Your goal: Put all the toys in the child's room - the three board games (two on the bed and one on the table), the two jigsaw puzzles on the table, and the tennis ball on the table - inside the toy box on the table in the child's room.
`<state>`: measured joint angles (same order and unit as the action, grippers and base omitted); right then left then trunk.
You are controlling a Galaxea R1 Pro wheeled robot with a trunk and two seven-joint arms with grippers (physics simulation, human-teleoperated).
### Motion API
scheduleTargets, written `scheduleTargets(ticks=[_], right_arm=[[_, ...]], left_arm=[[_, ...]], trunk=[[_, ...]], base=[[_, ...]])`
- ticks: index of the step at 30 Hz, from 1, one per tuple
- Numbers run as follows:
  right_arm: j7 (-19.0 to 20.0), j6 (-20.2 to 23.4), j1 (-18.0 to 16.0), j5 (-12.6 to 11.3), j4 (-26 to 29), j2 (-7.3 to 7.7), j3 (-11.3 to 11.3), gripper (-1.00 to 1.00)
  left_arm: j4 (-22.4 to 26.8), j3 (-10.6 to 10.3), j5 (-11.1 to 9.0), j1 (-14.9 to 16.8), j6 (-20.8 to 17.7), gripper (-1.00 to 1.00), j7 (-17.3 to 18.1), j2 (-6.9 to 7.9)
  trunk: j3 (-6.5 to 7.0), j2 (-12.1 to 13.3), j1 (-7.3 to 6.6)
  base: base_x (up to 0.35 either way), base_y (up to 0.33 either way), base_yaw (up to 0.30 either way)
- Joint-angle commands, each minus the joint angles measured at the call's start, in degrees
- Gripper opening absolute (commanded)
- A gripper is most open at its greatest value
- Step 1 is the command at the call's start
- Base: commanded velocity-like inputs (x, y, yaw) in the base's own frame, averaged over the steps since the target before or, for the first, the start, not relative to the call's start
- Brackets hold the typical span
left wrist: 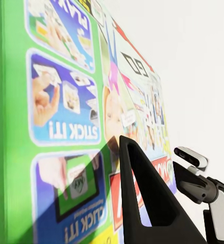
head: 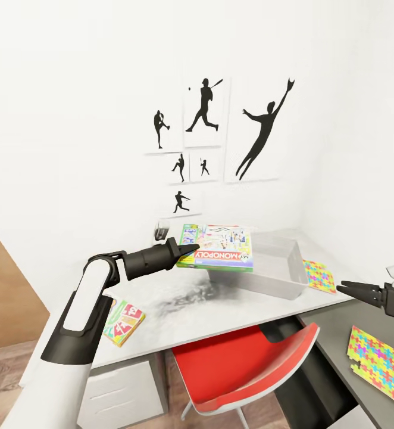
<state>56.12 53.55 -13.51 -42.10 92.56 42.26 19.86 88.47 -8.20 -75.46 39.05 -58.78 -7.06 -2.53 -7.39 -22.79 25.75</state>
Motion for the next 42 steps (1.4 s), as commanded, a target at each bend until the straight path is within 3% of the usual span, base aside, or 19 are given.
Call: scheduleTargets(ticks=[1, 26, 42], right_arm=[[0.3, 0.2, -0.1, 0.0, 0.0, 0.02, 0.1, 1.0], [1.9, 0.2, 0.0, 0.0, 0.0, 0.01, 0.2, 1.0], [1.9, 0.2, 0.0, 0.0, 0.0, 0.02, 0.2, 1.0]], left_arm=[[0.0, 0.0, -0.6, 0.1, -0.2, -1.0, -0.5, -0.02], [0.2, 0.4, -0.7, -0.5, 0.6, -1.0, -0.2, 0.13], [0.3, 0.3, -0.7, -0.6, 0.7, -1.0, -0.2, 0.09]], trunk=[[-0.13, -0.1, 0.04], [-0.13, -0.1, 0.04], [-0.13, -0.1, 0.04]], base=[[0.0, 0.0, 0.012], [0.085, -0.074, 0.006], [0.021, -0.015, 0.158]])
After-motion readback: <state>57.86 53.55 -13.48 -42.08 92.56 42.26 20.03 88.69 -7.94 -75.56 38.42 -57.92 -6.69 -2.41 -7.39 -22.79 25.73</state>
